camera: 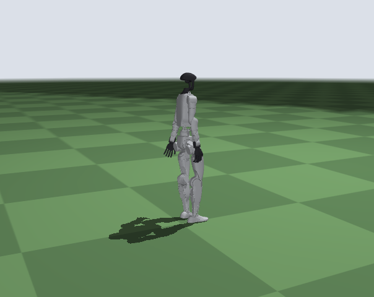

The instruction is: In place motions

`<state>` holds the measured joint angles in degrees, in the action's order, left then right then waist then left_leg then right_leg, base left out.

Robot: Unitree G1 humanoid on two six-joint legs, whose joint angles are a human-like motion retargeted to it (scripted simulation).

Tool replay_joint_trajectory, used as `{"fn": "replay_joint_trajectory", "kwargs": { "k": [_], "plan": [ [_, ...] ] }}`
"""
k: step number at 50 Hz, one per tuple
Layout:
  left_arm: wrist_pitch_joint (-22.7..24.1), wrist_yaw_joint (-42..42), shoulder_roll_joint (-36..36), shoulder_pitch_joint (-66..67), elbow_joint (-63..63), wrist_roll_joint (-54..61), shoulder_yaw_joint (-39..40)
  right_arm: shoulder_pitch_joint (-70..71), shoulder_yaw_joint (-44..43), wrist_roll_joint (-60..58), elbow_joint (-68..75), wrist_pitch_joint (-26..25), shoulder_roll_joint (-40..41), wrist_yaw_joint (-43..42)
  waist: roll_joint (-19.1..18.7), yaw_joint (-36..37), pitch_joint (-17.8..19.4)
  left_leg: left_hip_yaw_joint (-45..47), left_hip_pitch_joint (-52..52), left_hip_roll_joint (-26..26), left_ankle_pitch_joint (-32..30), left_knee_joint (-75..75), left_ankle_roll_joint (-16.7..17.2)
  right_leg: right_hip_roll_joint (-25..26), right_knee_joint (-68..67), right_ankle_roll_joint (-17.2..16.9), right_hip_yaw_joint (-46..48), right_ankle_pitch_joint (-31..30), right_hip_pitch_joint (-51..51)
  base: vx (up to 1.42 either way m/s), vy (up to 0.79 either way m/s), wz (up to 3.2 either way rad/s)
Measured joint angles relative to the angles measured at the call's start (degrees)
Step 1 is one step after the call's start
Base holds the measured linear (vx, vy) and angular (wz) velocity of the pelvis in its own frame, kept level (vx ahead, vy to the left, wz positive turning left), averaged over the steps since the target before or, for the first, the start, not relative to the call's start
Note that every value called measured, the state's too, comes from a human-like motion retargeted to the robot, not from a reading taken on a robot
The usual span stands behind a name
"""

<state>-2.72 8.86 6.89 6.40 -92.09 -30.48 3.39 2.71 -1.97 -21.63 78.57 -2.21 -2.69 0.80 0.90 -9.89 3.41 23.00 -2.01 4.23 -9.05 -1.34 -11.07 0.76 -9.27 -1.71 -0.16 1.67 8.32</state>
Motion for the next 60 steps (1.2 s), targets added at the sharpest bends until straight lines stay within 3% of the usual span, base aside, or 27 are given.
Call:
{"fn": "replay_joint_trajectory", "kwargs": {
  "k": [6,13,20,23,28,35,45,50,53,55,57,60],
  "plan": [
    [0.04,-1.64,0.3,-0.2,1.94,0.42,0.69,-1.1,-0.61,-1.59,4.53,-1.75,-1.67,-1.46,0.34,1.28,0.39,9.1,1.5,-2.02,2.29,-0.7,-0.24,-3.04,0.66,2.38,15.45,6.72,-0.56,-0.08,-0.09,-1.69],
    [1.35,-1.36,0.67,-1.4,2.9,1.73,0.8,-1.15,-6.39,5.98,12.22,-4.57,-3.72,-2.11,-0.05,1.56,-0.62,17.38,2.91,-2.98,5.97,-1.04,-0.17,-7.23,2.17,-0.57,38.49,11.49,-3.87,-0.06,-0.11,-1.78],
    [2.17,-2.1,2.02,-4.11,3.28,1.42,-0.74,-2.23,-11.5,14.79,16.04,-4.47,-4.78,-2.37,-0.42,0.64,-1.81,22.5,3.58,-3.65,8.5,0.22,1.26,-8.39,4.0,-0.8,48.67,8.72,-4.59,-0.02,-0.17,-1.32],
    [2.6,-2.63,2.47,-5.45,3.69,1.59,-0.64,-2.45,-11.86,15.06,17.36,-4.5,-4.62,-2.25,-0.3,-0.66,-1.48,23.89,4.7,-3.84,9.66,0.96,2.01,-7.64,5.86,2.35,45.7,4.37,-4.23,0.03,-0.18,-0.82],
    [2.96,-2.86,1.83,-6.86,3.84,2.3,-0.64,-4.37,-11.97,11.92,18.25,-4.33,-3.73,-1.14,-1.15,-3.31,-2.16,25.75,6.48,-4.61,11.15,1.43,3.55,-5.76,8.24,4.44,43.81,5.37,-4.7,0.1,-0.2,-0.38],
    [5.06,-2.76,-1.99,-8.04,5.55,4.57,-2.65,-5.86,-12.03,8.13,18.3,-3.83,-2.96,-1.17,-4.02,-5.4,-5.07,28.02,6.36,-6.11,12.47,1.31,6.36,-3.89,8.44,3.18,40.82,6.97,-2.69,0.12,-0.17,-0.32],
    [6.85,-2.56,-3.77,-6.28,6.99,-0.85,-7.71,-3.62,-12.48,8.71,15.49,-3.47,-3.05,-1.48,-6.17,-7.2,-7.52,30.74,8.73,-8.72,14.01,3.49,10.09,-1.75,7.26,-0.78,33.29,9.06,-1.92,0.16,-0.17,-0.26],
    [6.8,-1.0,-2.93,-4.13,5.95,-1.5,-7.06,-2.11,-10.78,8.9,12.2,-3.0,-2.88,-1.54,-2.05,-4.75,-8.04,33.64,11.28,-10.04,12.66,12.13,5.71,-4.63,7.06,-1.47,29.81,9.33,-3.6,0.2,-0.19,-0.9],
    [6.59,0.46,-2.65,-2.62,5.19,-0.13,-5.3,-0.97,-9.72,8.53,10.22,-2.58,-2.65,-1.6,2.77,-3.24,-7.76,33.53,10.93,-11.41,12.71,23.16,-2.33,-8.87,7.18,-1.72,28.18,9.08,-5.55,0.21,-0.21,-1.19],
    [6.26,0.92,-2.16,-1.91,4.31,1.57,-3.67,-0.06,-8.55,8.02,9.19,-2.41,-2.77,-1.27,3.85,0.42,-4.24,31.74,14.05,-18.19,16.07,35.56,-3.93,-6.5,6.65,-1.04,23.39,10.66,-10.19,0.38,-0.36,-2.15],
    [5.78,0.78,-2.35,-2.08,3.53,3.02,-2.55,1.06,-8.21,7.37,8.02,-2.32,-3.13,-1.15,2.46,1.5,-2.71,20.01,8.08,-20.69,16.79,44.05,-3.93,-4.03,7.01,-0.25,22.19,10.42,-11.06,0.15,-0.22,-1.31],
    [5.66,0.48,-2.84,-1.98,3.09,4.68,-1.34,1.99,-7.93,6.64,6.77,-2.09,-3.66,-1.8,1.0,2.01,-2.37,4.52,-0.57,-17.05,17.39,49.16,-3.93,-2.0,7.37,0.88,20.89,9.84,-10.41,0.02,-0.1,-0.73]
  ]
}}
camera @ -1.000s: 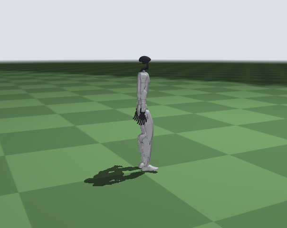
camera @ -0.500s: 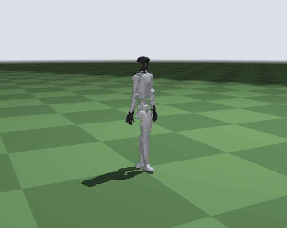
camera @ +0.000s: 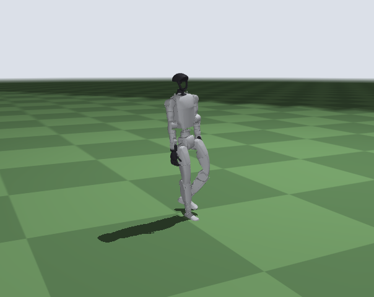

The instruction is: In place motions

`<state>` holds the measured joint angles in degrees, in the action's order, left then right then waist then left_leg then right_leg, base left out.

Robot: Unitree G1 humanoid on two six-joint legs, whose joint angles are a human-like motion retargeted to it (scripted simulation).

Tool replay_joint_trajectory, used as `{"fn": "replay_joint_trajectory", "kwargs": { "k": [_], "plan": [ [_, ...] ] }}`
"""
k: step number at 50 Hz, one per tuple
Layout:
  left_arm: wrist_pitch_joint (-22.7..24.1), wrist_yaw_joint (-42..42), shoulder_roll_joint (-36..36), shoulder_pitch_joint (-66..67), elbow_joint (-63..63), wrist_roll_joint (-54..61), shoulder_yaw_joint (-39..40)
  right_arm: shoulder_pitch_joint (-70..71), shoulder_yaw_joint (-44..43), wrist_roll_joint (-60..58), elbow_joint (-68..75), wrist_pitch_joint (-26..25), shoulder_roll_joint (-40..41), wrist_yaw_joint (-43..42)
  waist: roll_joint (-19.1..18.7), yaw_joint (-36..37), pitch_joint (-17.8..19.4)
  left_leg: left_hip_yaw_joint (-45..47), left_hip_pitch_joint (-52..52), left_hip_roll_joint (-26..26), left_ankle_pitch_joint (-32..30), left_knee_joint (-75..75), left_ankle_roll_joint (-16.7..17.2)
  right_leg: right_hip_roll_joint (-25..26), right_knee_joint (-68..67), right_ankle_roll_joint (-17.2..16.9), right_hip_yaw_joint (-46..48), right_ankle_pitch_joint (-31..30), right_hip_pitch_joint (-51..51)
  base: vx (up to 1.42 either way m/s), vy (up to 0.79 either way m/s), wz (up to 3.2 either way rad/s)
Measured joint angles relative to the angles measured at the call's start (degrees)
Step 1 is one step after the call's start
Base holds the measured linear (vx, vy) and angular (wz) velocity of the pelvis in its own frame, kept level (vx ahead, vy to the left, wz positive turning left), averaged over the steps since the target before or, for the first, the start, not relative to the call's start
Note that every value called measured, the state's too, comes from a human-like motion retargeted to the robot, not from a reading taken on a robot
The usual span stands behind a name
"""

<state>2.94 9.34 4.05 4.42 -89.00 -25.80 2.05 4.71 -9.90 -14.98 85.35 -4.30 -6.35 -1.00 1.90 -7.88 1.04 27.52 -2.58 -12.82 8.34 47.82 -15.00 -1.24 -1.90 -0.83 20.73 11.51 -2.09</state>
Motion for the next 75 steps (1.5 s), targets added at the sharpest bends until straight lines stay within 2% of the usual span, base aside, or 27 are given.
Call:
{"fn": "replay_joint_trajectory", "kwargs": {
  "k": [3,6,8,11,12,13,14,15,18,23,33,38,45,47,49,52,56,61,65,67,69,75],
  "plan": [
    [1.09,1.35,-0.39,-0.09,0.84,0.27,-0.25,0.56,-0.45,0.68,0.22,0.2,-0.62,-0.63,-0.49,0.81,0.39,-7.2,-5.15,3.33,1.47,-0.56,0.0,0.21,0.1,0.57,-1.45,-0.73,0.75,-0.01,0.01,-0.63],
    [1.95,2.43,-0.84,0.11,2.11,-1.18,-1.38,0.1,-1.41,2.09,1.57,0.28,-1.22,-0.09,-0.24,1.7,-0.11,-13.47,-8.85,10.7,0.58,-7.8,0.0,-1.76,0.31,0.02,-2.38,-1.92,1.95,-0.01,0.16,-0.39],
    [2.34,2.59,-1.16,0.43,2.92,-2.1,-2.22,-0.64,-2.02,2.94,2.84,0.19,-1.61,0.48,-0.23,1.84,-0.75,-17.56,-9.67,16.36,-2.26,-16.5,0.82,-3.34,0.29,-0.84,-2.62,-2.57,2.77,0.03,0.24,-0.23],
    [2.45,2.08,-1.25,0.39,3.42,-2.72,-2.6,-1.01,-2.56,3.9,5.91,-0.12,-2.1,0.95,-2.21,2.4,-0.15,-19.79,-8.38,17.72,-6.14,-29.04,5.92,-0.96,0.12,-0.65,-3.61,-2.69,2.37,0.1,0.06,-0.55],
    [2.44,1.91,-1.25,0.44,3.4,-2.74,-2.6,-1.25,-2.56,4.11,6.88,-0.22,-2.17,0.75,-2.9,2.23,0.07,-20.3,-7.82,17.85,-9.16,-32.64,6.89,0.01,0.1,-0.59,-3.85,-2.69,1.98,0.16,0.0,-0.41],
    [2.38,1.72,-1.26,0.59,3.24,-2.7,-2.57,-1.62,-2.48,4.22,7.79,-0.3,-2.22,0.34,-3.36,1.58,0.07,-22.12,-7.41,18.59,-14.82,-35.32,6.2,0.64,0.1,-0.67,-3.92,-2.7,1.55,0.14,0.0,0.07],
    [2.23,1.44,-1.25,0.54,2.97,-2.69,-2.53,-1.94,-2.54,4.19,8.5,-0.47,-2.2,-0.11,-3.66,-0.04,-0.26,-20.58,-7.06,17.43,-13.28,-34.94,7.02,0.78,0.09,-0.9,-3.14,-2.7,1.48,0.12,0.01,0.64],
    [2.05,1.11,-1.23,0.39,2.64,-2.69,-2.47,-2.22,-2.67,4.08,9.12,-0.68,-2.14,-0.58,-3.88,-2.14,-0.77,-17.34,-6.75,15.32,-8.14,-33.01,8.59,0.67,0.09,-1.21,-1.92,-2.71,1.59,0.1,0.0,0.36],
    [1.09,0.37,-1.01,0.07,1.78,-2.99,-2.3,-4.11,-2.72,4.44,9.86,-0.56,-1.25,-1.6,-3.47,-1.56,-0.74,-18.31,-5.68,16.83,-10.88,-36.12,8.57,1.04,-0.23,-1.46,-4.13,-3.19,1.11,0.08,-0.02,-0.41],
    [0.41,-2.0,-0.67,0.11,2.47,-3.74,-2.35,-7.07,-3.01,4.31,11.38,-0.11,-0.75,0.19,-2.42,-1.96,-1.91,-16.47,-3.84,16.7,-10.65,-38.06,9.13,0.48,-0.2,-1.53,-4.39,-3.56,0.48,0.11,0.0,-0.14],
    [0.48,-4.88,-0.65,-0.49,4.42,-3.69,-2.21,-7.14,-2.74,2.79,11.58,-1.13,-0.86,0.77,-3.0,-1.84,-3.13,-15.33,-4.09,16.15,-10.29,-39.79,9.18,1.28,-0.18,-1.57,-5.67,-3.96,1.92,0.02,0.0,-0.09],
    [-1.48,-6.29,0.04,-1.01,5.25,-5.68,-2.96,-5.91,-2.7,4.11,8.28,-0.52,-0.61,0.69,-3.03,-1.38,-2.18,-15.75,-4.56,16.05,-10.2,-39.63,9.54,1.19,-0.07,-1.13,-4.65,-4.05,2.11,0.0,0.0,0.0],
    [-0.99,-5.14,0.19,-2.19,6.67,-5.08,-3.92,-3.59,-2.53,5.25,3.55,0.67,-1.18,1.58,-2.47,-0.36,1.59,-15.11,-5.51,16.9,-10.33,-38.55,9.94,-0.43,0.7,0.35,0.75,-4.13,1.3,-0.14,0.05,0.52],
    [-0.7,-4.65,-0.17,-2.24,6.74,-4.54,-3.69,-3.23,-2.14,5.29,3.36,0.78,-1.81,1.77,-2.04,0.36,1.99,-6.94,-4.66,14.79,-6.73,-38.13,9.94,-1.26,0.94,0.55,2.36,-4.09,1.24,-0.13,0.12,0.76],
    [-0.39,-4.08,-0.57,-1.78,6.88,-4.0,-3.51,-2.99,-1.97,4.78,3.8,0.48,-2.4,1.69,-1.73,0.92,1.66,6.72,-2.03,11.72,-4.07,-38.86,10.83,-2.02,1.05,0.51,4.12,-3.94,1.57,-0.13,0.12,0.92],
    [0.35,-3.11,-0.88,-0.96,6.85,-3.44,-3.47,-2.96,-2.25,3.9,4.66,-0.24,-3.02,1.15,-1.54,0.05,0.7,21.52,1.89,9.38,-2.66,-39.31,12.52,-3.18,1.18,-0.2,8.15,-3.47,1.92,-0.12,0.13,1.51],
    [0.72,-1.46,-0.57,-0.54,5.72,-3.72,-3.8,-4.46,-2.74,4.87,5.23,-0.27,-3.05,1.4,-0.3,-1.42,-0.41,25.13,3.91,8.01,-2.35,-35.76,12.78,-5.54,0.93,-2.33,13.45,-3.21,1.53,-0.09,0.13,1.85],
    [0.75,0.99,-0.27,0.23,3.54,-3.24,-3.26,-7.16,-3.59,5.08,6.63,-0.05,-2.02,2.35,0.75,-1.51,-2.89,35.83,8.52,7.95,-2.95,-36.68,13.43,-7.26,0.13,-5.63,19.34,-3.57,1.16,-0.05,0.16,1.79],
    [0.25,1.45,-0.06,-0.3,1.7,-2.35,-2.58,-8.9,-4.24,4.65,7.31,0.28,-0.89,2.75,-0.27,-2.75,-4.36,31.74,6.7,8.93,-6.47,-36.97,13.62,-6.56,0.21,-8.09,25.45,-4.61,0.47,-0.05,0.17,2.12],
    [-0.08,1.3,-0.03,-0.86,1.24,-2.07,-2.34,-9.5,-4.22,5.0,7.61,0.46,-0.51,3.36,-2.05,-1.66,-3.76,27.86,6.14,9.7,-7.44,-40.13,18.9,-4.23,0.13,-8.62,27.97,-5.39,-0.4,-0.03,0.28,1.53],
    [-0.1,0.91,-0.27,-0.99,1.27,-1.75,-2.13,-9.78,-3.9,5.19,8.1,0.43,-0.52,3.77,-2.86,0.43,-3.18,28.45,7.1,11.67,-6.84,-45.25,17.63,-3.31,-0.3,-9.14,29.91,-6.6,-1.53,-0.01,0.31,1.09],
    [0.3,-0.14,-0.55,-0.21,2.13,-1.86,0.02,-8.36,-1.31,3.82,7.1,-0.3,-0.5,2.4,-2.68,4.84,-1.6,17.8,5.61,14.05,-7.8,-47.74,16.44,-4.78,-2.58,-10.24,34.16,-11.27,-4.07,-0.05,0.3,0.73]
  ]
}}
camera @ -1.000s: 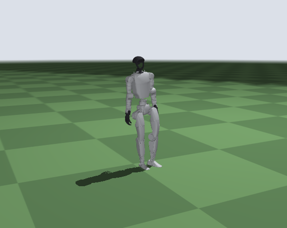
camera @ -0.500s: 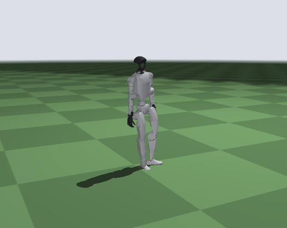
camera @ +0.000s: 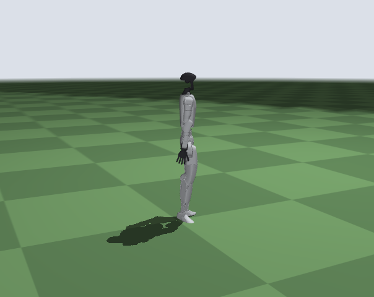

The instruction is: In place motions

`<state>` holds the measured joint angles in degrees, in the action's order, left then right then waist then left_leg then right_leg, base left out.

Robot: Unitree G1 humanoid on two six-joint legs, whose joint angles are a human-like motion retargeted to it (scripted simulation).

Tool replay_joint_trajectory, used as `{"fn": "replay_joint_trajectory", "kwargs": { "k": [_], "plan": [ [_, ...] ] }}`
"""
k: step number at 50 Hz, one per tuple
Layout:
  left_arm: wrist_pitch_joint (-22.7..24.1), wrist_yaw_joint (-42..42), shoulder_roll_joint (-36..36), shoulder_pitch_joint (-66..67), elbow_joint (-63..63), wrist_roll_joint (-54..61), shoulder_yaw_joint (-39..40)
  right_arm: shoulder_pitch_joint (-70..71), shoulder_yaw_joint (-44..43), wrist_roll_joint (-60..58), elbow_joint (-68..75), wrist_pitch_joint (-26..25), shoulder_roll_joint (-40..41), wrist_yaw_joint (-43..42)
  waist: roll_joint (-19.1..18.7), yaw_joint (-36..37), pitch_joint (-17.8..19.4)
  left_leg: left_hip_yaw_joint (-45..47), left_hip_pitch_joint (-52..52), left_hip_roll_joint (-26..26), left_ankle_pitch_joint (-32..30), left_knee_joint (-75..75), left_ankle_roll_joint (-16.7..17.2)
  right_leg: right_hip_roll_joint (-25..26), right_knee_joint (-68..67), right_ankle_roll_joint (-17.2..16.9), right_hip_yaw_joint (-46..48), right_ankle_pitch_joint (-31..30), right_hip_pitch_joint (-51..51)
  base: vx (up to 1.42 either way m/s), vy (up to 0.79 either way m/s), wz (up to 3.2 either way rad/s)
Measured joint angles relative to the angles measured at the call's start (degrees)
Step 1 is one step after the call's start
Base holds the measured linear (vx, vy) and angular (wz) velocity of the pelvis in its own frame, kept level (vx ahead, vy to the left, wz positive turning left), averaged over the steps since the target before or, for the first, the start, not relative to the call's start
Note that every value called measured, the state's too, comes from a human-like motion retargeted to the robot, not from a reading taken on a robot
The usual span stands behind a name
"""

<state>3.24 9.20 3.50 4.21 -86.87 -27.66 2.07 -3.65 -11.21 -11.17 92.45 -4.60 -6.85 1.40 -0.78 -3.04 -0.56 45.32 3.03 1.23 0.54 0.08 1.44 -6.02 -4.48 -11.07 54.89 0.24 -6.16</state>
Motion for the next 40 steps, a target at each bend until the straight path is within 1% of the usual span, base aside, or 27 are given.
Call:
{"fn": "replay_joint_trajectory", "kwargs": {
  "k": [3,5,8,10,12,13,14,15,17,18,20,23,25,28,30,31,32,33,34,35,37,40],
  "plan": [
    [-0.17,-0.57,0.62,-0.05,-0.76,0.02,-0.21,0.29,0.3,-0.64,-3.04,1.12,0.21,-0.17,-0.04,0.55,0.38,-2.66,-1.19,0.43,0.23,0.54,-1.58,-0.98,-0.85,0.16,2.97,-2.43,-1.27,-0.04,0.3,1.18],
    [-1.42,-0.29,0.8,-0.39,-1.75,-0.04,-0.1,0.1,0.45,-0.87,-5.4,1.59,0.29,-0.32,-0.1,1.31,0.67,-5.24,-1.77,0.71,0.36,0.88,-2.22,-1.79,-1.73,0.71,4.76,-4.63,-2.17,-0.04,0.29,1.04],
    [-2.12,0.88,0.59,-0.45,-2.65,0.64,0.48,0.11,0.49,-0.74,-7.75,1.91,0.14,-1.6,-1.26,2.66,1.34,-7.36,-2.1,0.15,0.24,0.99,-3.07,-3.4,-5.29,0.8,5.39,-10.34,-3.19,-0.04,0.31,0.92],
    [-2.17,0.64,0.35,-0.22,-2.75,0.91,0.94,0.19,0.6,-0.48,-8.71,2.24,-0.03,-2.18,-2.77,2.45,1.59,-9.49,-2.38,-0.9,0.01,1.02,-3.49,-4.81,-9.32,2.31,4.35,-15.61,-3.22,-0.02,0.34,1.01],
    [-2.48,-0.17,0.3,-0.09,-2.65,0.39,1.91,0.48,1.25,-0.28,-9.28,2.53,-0.29,-2.25,-3.96,3.17,1.47,-10.12,-2.78,-1.71,-0.15,0.78,-3.91,-6.39,-15.01,5.87,-1.99,-19.58,-0.88,0.01,0.23,0.56],
    [-2.63,-0.45,0.42,0.02,-2.6,0.04,2.37,0.66,1.62,-0.41,-9.37,2.63,-0.36,-2.35,-4.38,3.66,1.23,-10.13,-3.08,-2.11,-0.27,0.64,-4.0,-7.51,-18.76,7.36,-6.84,-20.75,1.37,0.01,0.23,0.52],
    [-2.78,-0.55,0.63,0.12,-2.59,-0.25,2.68,0.9,1.9,-0.63,-9.28,2.63,-0.32,-2.61,-4.48,3.64,1.04,-10.72,-3.49,-2.14,-0.48,0.49,-4.15,-8.11,-21.51,6.46,-11.7,-21.39,3.46,0.0,0.21,0.72],
    [-2.94,-0.54,0.89,0.22,-2.6,-0.5,2.92,1.17,2.11,-0.9,-9.11,2.58,-0.23,-2.94,-4.42,3.38,0.87,-11.59,-3.96,-1.99,-0.73,0.35,-4.33,-8.46,-23.76,4.36,-16.55,-21.75,5.47,-0.03,0.13,1.21],
    [-3.31,-0.36,1.7,0.3,-3.06,-0.65,3.09,1.52,2.35,-1.39,-8.56,2.38,0.3,-3.37,-4.43,1.58,0.67,-14.55,-5.11,-2.08,-1.65,0.11,-4.56,-4.9,-25.17,-1.77,-29.13,-20.85,9.49,-0.06,0.02,1.48],
    [-3.56,-0.42,2.27,0.29,-3.3,-0.66,3.13,1.61,2.52,-1.53,-8.34,2.4,0.64,-3.26,-4.86,1.21,0.3,-15.7,-6.15,-3.2,-2.36,0.04,-4.3,-1.53,-24.02,-3.39,-34.03,-20.52,10.9,-0.07,-0.09,1.29],
    [-4.25,-0.99,3.46,-0.22,-3.94,-0.81,3.5,1.94,2.97,-1.68,-7.82,2.8,1.12,-2.38,-4.91,0.28,-0.05,-17.9,-7.71,-4.56,-3.44,0.1,-3.63,2.53,-22.34,-3.93,-39.79,-18.29,13.05,-0.03,-0.13,1.24],
    [-4.83,-1.7,4.08,-0.16,-4.03,-1.0,3.64,1.33,3.59,-2.36,-6.89,3.49,1.36,-1.03,-3.71,-1.81,0.29,-21.76,-7.62,-2.24,-3.34,0.39,-4.14,3.23,-18.09,-3.93,-45.57,-12.06,12.84,0.07,0.1,1.57],
    [-4.91,-2.21,4.16,-0.22,-3.64,-1.07,3.76,1.11,3.92,-3.06,-5.96,3.48,1.34,-0.64,-2.21,-2.94,0.97,-23.92,-6.91,0.35,-3.17,0.4,-4.77,3.28,-14.69,-3.6,-49.54,-6.78,12.51,0.05,0.13,1.48],
    [-4.89,-3.11,4.17,-0.52,-2.94,-0.83,4.02,1.07,4.49,-4.08,-4.16,3.21,1.32,-0.36,0.17,-2.49,2.28,-25.68,-5.29,2.98,-3.07,0.2,-4.93,5.13,-7.82,-0.86,-54.41,0.82,11.84,0.08,0.04,0.99],
    [-4.79,-3.37,3.88,-0.21,-2.4,-0.47,3.9,0.61,4.88,-4.81,-3.11,2.98,1.22,-0.09,1.04,-1.96,2.95,-26.96,-3.88,4.05,-2.88,0.13,-4.97,6.17,-3.81,3.79,-54.8,0.17,11.62,0.12,0.01,0.8],
    [-4.76,-3.52,3.73,-0.04,-2.21,-0.34,3.97,0.49,5.01,-5.4,-2.56,2.74,1.12,0.12,1.5,-1.65,2.96,-27.56,-3.38,4.58,-2.78,0.08,-4.96,6.69,-3.08,4.48,-58.16,-1.69,11.13,0.15,0.0,0.61],
    [-4.75,-3.65,3.57,0.12,-2.06,-0.25,4.06,0.43,5.08,-6.0,-2.05,2.47,1.02,0.35,1.9,-1.08,2.86,-27.88,-3.05,5.02,-2.67,0.04,-4.96,6.47,-2.63,4.85,-58.27,-2.76,10.62,0.16,-0.01,0.28],
    [-4.8,-3.75,3.37,0.24,-1.96,-0.25,4.2,0.45,5.06,-6.63,-1.6,2.14,0.91,0.59,2.15,0.03,2.53,-27.65,-3.03,5.28,-2.51,0.03,-4.96,4.79,-2.75,4.58,-51.87,-2.24,10.08,0.14,-0.01,0.35],
    [-4.86,-3.66,3.04,0.34,-1.93,-0.19,4.24,0.5,4.8,-7.18,-1.33,1.8,0.81,0.86,2.18,0.03,2.32,-28.49,-3.01,5.5,-2.47,0.11,-4.97,4.69,-2.28,4.46,-50.94,-1.9,9.58,0.12,-0.02,0.67],
    [-4.93,-3.48,2.64,0.43,-1.92,-0.1,4.22,0.56,4.41,-7.67,-1.15,1.44,0.72,1.14,2.09,-0.52,2.16,-29.88,-2.99,5.7,-2.47,0.22,-4.99,5.38,-1.51,4.41,-52.76,-1.64,9.1,0.08,-0.02,0.79],
    [-4.7,-3.19,1.74,0.67,-1.97,0.6,4.44,0.94,4.12,-7.8,-1.37,0.95,0.47,1.57,1.71,0.05,1.92,-30.04,-3.07,5.42,-2.22,0.35,-4.87,4.56,-0.83,4.96,-48.45,-1.64,8.56,0.06,-0.03,0.43],
    [-4.14,-4.11,1.06,1.62,-1.94,0.97,4.19,1.15,4.1,-7.06,-2.28,0.96,0.25,1.47,1.15,-0.47,1.1,-30.83,-3.1,5.19,-1.88,0.32,-4.7,4.86,-0.39,4.88,-47.79,-1.12,8.19,0.09,-0.06,0.38]
  ]
}}
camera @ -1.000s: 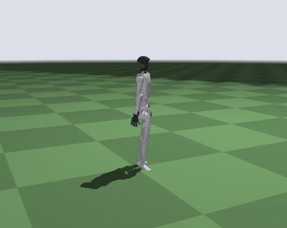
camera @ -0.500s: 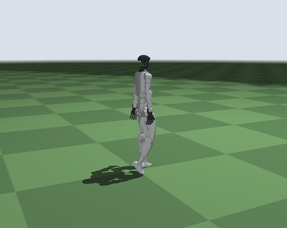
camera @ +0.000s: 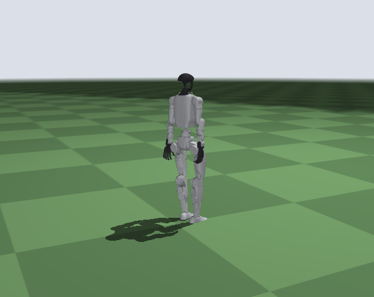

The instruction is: In place motions

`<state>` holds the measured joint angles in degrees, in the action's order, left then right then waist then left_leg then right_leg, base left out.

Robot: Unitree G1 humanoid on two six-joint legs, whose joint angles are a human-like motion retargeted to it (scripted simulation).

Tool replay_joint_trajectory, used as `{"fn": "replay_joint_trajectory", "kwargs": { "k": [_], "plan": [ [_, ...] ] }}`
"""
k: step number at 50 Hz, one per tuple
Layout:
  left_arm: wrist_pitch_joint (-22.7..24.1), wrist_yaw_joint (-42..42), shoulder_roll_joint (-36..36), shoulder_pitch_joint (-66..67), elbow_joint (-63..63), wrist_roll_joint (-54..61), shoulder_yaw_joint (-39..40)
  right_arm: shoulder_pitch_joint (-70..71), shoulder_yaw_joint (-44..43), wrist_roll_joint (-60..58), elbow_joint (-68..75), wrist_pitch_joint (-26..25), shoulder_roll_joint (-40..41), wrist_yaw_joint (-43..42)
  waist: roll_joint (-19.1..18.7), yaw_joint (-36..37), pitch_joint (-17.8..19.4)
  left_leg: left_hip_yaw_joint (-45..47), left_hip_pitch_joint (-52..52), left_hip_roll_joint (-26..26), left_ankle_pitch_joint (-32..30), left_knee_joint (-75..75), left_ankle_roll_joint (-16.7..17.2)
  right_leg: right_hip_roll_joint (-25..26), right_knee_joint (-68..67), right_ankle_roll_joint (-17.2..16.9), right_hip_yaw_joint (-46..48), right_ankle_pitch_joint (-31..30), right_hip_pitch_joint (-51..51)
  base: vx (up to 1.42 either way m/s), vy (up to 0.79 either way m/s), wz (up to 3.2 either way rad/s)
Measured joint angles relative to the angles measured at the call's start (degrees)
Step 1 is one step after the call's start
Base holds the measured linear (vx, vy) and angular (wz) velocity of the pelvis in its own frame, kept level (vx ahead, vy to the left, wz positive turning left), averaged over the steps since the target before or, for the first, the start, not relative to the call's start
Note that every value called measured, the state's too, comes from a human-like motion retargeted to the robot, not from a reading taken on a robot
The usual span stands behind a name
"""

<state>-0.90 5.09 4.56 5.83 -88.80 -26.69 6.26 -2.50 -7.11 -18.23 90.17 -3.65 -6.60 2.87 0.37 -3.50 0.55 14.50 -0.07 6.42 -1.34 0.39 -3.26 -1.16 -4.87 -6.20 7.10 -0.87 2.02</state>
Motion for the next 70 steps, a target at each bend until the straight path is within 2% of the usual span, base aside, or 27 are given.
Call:
{"fn": "replay_joint_trajectory", "kwargs": {
  "k": [8,19,23,25,27,29,32,35,37,38,40,42,45,48,52,56,60,62,65,68,70],
  "plan": [
    [-0.15,0.75,0.81,-0.13,-1.44,-2.81,-1.89,1.18,-0.28,3.29,-2.95,0.65,0.9,0.28,0.03,-0.04,-0.87,-1.69,-0.58,-0.36,0.54,0.34,0.94,0.23,0.21,-0.29,1.15,1.22,-0.39,0.02,-0.08,0.26],
    [0.39,0.1,1.22,-1.14,-0.67,-1.64,-1.57,1.25,1.46,0.5,-5.65,1.83,1.47,0.46,0.23,-2.23,-1.17,-1.47,-1.12,-1.84,3.12,2.38,1.91,1.3,0.23,-0.56,1.29,2.8,-0.66,0.01,-0.1,0.12],
    [1.06,-0.25,1.45,-1.05,0.89,-1.85,-1.3,1.45,1.42,0.32,-3.56,1.61,1.15,0.86,1.4,-3.33,-0.69,-0.2,-1.82,-2.36,6.38,7.17,1.79,0.86,-0.22,-1.89,-0.43,3.29,-0.98,0.02,-0.13,-0.07],
    [1.46,-0.48,1.55,-1.11,1.81,-1.65,-0.86,2.09,1.31,0.28,-1.86,1.29,0.74,0.9,2.31,-1.8,-0.32,1.31,-3.31,-2.91,7.94,12.0,2.24,0.36,-0.73,-3.13,-4.27,3.66,-0.85,0.02,-0.09,-0.78],
    [1.86,-0.46,1.62,-0.98,2.36,-1.21,-0.89,2.04,0.94,0.05,-0.63,0.95,0.18,0.94,3.27,-1.85,-0.36,1.58,-5.78,-3.2,6.18,17.73,1.96,-0.69,-0.82,-3.46,-5.16,3.61,-0.69,0.06,-0.06,-0.25],
    [1.95,-0.38,1.61,-1.19,2.23,-1.03,-0.66,1.93,0.42,-0.12,0.4,0.3,-0.36,0.94,3.9,-3.59,-0.55,-2.56,-8.64,-2.14,5.7,22.38,0.33,-2.06,-0.74,-3.48,-4.23,3.17,-0.26,0.03,-0.01,0.1],
    [1.78,0.0,1.17,-1.35,1.51,-0.93,0.48,1.84,-0.53,0.34,2.01,-0.56,-1.28,0.32,4.06,-0.9,-0.87,-10.21,-9.96,0.09,7.54,21.41,-1.43,-2.16,-0.73,-2.74,-7.34,2.39,0.73,0.03,0.06,-1.32],
    [2.33,0.16,0.78,-0.51,1.55,-0.45,1.3,1.48,-1.12,1.47,2.89,-0.77,-2.05,-0.09,3.93,3.54,-0.34,-26.02,-9.06,4.68,7.25,16.06,-2.61,-1.28,-1.33,-2.33,-12.69,1.1,1.62,0.08,0.09,-2.14],
    [3.0,0.33,0.69,0.03,1.61,-0.3,1.53,1.62,-1.29,1.77,2.88,-1.01,-2.67,0.51,4.12,6.38,0.32,-34.59,-8.06,6.84,5.37,13.69,-1.65,-0.95,-2.07,-2.58,-16.84,0.19,2.25,0.08,0.11,-2.28],
    [3.26,0.49,0.68,0.21,1.49,-0.21,1.51,1.8,-1.43,1.7,2.64,-1.21,-2.97,0.91,4.06,6.78,0.55,-34.25,-7.65,6.17,5.81,13.0,-0.37,-0.89,-2.47,-2.79,-18.04,-0.2,2.56,0.07,0.15,-1.63],
    [3.37,0.76,0.69,0.01,0.69,0.1,1.47,2.59,-1.89,0.91,1.69,-1.39,-3.44,1.59,3.49,5.03,0.71,-21.97,-7.35,2.35,6.11,11.26,-2.27,-0.84,-3.16,-3.02,-18.17,-1.01,3.23,0.0,0.14,-0.83],
    [3.11,1.0,0.95,-0.47,-0.47,0.23,1.06,3.49,-2.4,0.21,0.06,-0.94,-3.58,1.41,2.45,1.33,1.17,-21.46,-5.83,2.04,5.54,8.25,-3.31,-0.38,-4.04,-3.11,-17.41,-2.2,3.69,-0.1,0.13,-0.49],
    [2.57,0.36,1.98,-0.74,-1.18,-0.17,-0.31,4.9,-2.23,0.33,-2.21,-0.18,-3.49,-0.07,1.42,-0.49,2.22,-18.82,-5.0,1.6,5.06,7.28,-4.52,1.24,-5.77,-3.25,-22.39,-3.81,5.1,-0.05,0.13,-1.54],
    [1.65,-0.53,4.3,-1.0,-0.86,-3.41,-1.11,5.58,-1.28,2.85,-3.8,0.08,-2.31,-1.16,1.11,-1.17,2.86,-13.02,-3.76,-0.11,5.03,5.65,-4.95,2.34,-7.06,-0.74,-24.29,-4.47,6.91,-0.07,0.02,-2.0],
    [1.68,1.86,7.41,-1.19,-1.66,-4.57,-1.86,6.11,-0.52,4.99,-4.45,0.62,-0.88,0.36,0.56,0.79,4.22,-3.39,-0.53,-2.51,5.62,2.74,-5.97,0.33,-7.97,9.0,-10.89,-2.33,9.08,-0.1,-0.1,-2.49],
    [0.58,3.75,8.86,-0.92,-4.64,-2.92,-0.57,6.13,1.96,1.74,-5.34,1.0,-0.54,0.96,-0.09,2.0,4.53,6.39,1.32,-4.62,7.33,1.47,-6.86,0.0,-8.4,12.12,-4.35,3.11,11.39,-0.08,-0.12,-2.86],
    [-1.45,3.81,8.23,0.95,-5.39,-2.09,0.61,6.02,4.51,-2.52,-5.59,0.7,-1.0,-0.98,-1.31,0.54,3.7,15.86,2.79,-6.65,9.62,0.38,-7.1,-1.85,-7.03,14.56,10.59,10.18,11.6,-0.04,-0.2,-2.87],
    [-1.99,3.32,7.6,1.85,-4.78,-2.49,0.68,6.0,4.55,-3.47,-5.14,0.23,-1.39,-1.74,-1.83,-0.96,2.86,19.92,3.03,-7.49,10.86,0.3,-6.88,-3.34,-5.89,13.44,20.24,14.05,10.68,-0.01,-0.2,-2.58],
    [-2.9,2.19,6.22,2.3,-3.26,-3.66,0.72,6.01,2.76,-2.17,-3.54,-0.92,-2.1,-2.65,-2.25,-2.27,1.49,25.4,2.8,-8.45,12.69,0.92,-6.35,-5.84,-4.18,9.09,37.0,18.67,8.4,0.01,-0.21,-2.55],
    [-3.25,0.24,5.05,1.64,-1.04,-3.74,0.56,5.97,-0.36,2.9,-0.9,-2.38,-2.96,-3.22,-1.28,-1.13,0.37,32.41,3.47,-7.86,14.59,1.5,-5.24,-6.89,-2.21,2.6,51.84,20.98,5.81,0.07,-0.28,-2.7],
    [-3.29,-1.33,4.49,0.51,0.81,-3.01,0.37,6.66,-2.74,7.78,1.72,-3.45,-3.7,-3.43,-0.2,0.7,0.13,37.36,4.41,-7.04,15.68,1.74,-4.09,-7.53,-1.53,-2.41,57.91,20.4,4.87,0.09,-0.3,-2.74]
  ]
}}
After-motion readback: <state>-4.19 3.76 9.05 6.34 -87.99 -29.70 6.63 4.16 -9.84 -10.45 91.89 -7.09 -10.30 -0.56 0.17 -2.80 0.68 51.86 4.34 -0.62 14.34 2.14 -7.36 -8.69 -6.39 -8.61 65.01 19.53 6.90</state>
